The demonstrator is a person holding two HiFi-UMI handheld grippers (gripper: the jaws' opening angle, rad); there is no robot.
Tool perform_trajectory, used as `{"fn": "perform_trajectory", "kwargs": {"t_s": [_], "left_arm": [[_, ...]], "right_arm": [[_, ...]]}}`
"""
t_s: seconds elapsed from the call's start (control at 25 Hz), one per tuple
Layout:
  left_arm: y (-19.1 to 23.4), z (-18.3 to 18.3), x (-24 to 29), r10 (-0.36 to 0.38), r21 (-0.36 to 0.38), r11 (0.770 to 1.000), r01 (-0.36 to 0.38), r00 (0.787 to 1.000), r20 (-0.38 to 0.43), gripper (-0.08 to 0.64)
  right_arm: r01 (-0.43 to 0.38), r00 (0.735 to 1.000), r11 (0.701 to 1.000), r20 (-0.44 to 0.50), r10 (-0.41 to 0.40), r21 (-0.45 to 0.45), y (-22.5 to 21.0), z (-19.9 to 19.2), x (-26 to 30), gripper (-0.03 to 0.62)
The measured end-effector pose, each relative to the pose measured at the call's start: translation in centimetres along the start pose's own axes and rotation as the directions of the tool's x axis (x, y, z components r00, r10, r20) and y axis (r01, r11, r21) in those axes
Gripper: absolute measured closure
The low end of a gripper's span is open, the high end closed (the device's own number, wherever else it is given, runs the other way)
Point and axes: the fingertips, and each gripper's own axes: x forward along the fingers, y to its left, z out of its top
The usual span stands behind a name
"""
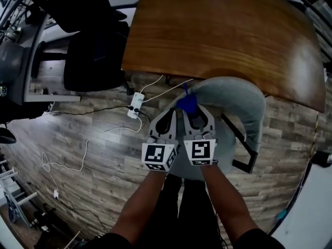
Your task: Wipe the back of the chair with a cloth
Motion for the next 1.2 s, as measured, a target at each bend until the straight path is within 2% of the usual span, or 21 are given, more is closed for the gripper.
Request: {"fn": "perform_trajectory", "kwargs": {"t_s": [0.16, 0.32, 0.4, 0.48, 0.8, 1.0, 1.2], "left_arm": [[1.0, -0.7, 0.0, 0.008, 0.013, 1.000, -0.007, 1.000, -0.013, 0.552], [0.9, -1.1, 0.5, -0.020, 0.093, 0.995, 0.022, 1.000, -0.022, 0.552], [0.5, -1.1, 1.0, -0.038, 0.132, 0.990, 0.042, 0.999, -0.029, 0.552], [0.1, -1.2, 1.5, -0.047, 0.137, 0.989, 0.050, 0.998, -0.031, 0.552], [-1.7, -1.4, 2.7, -0.077, 0.130, 0.988, 0.081, 0.996, -0.035, 0.552], [-3.1, -1.9, 3.8, -0.103, 0.183, 0.977, 0.111, 0.993, -0.051, 0.552], [-4.2, -2.1, 4.8, -0.134, 0.188, 0.972, 0.141, 0.990, -0.048, 0.552]], "right_arm": [[-0.020, 1.000, 1.000, -0.005, 0.020, -0.003, 0.6, -0.5, 1.4, 0.465], [-0.048, 0.999, 0.998, 0.022, 0.049, -0.048, 0.3, -0.3, 1.7, 0.465], [-0.058, 0.998, 0.998, 0.034, 0.059, -0.026, 0.3, -0.4, 1.7, 0.465], [-0.060, 0.998, 0.998, 0.039, 0.059, 0.017, 0.0, -0.4, 1.7, 0.465], [0.018, 0.998, 0.998, 0.064, -0.022, 0.067, -2.6, -0.7, 1.0, 0.465], [0.052, 0.997, 0.991, 0.058, -0.059, 0.127, -5.0, -1.3, 0.5, 0.465], [0.091, 0.993, 0.985, 0.063, -0.101, 0.144, -6.4, -1.5, 0.2, 0.465]]}}
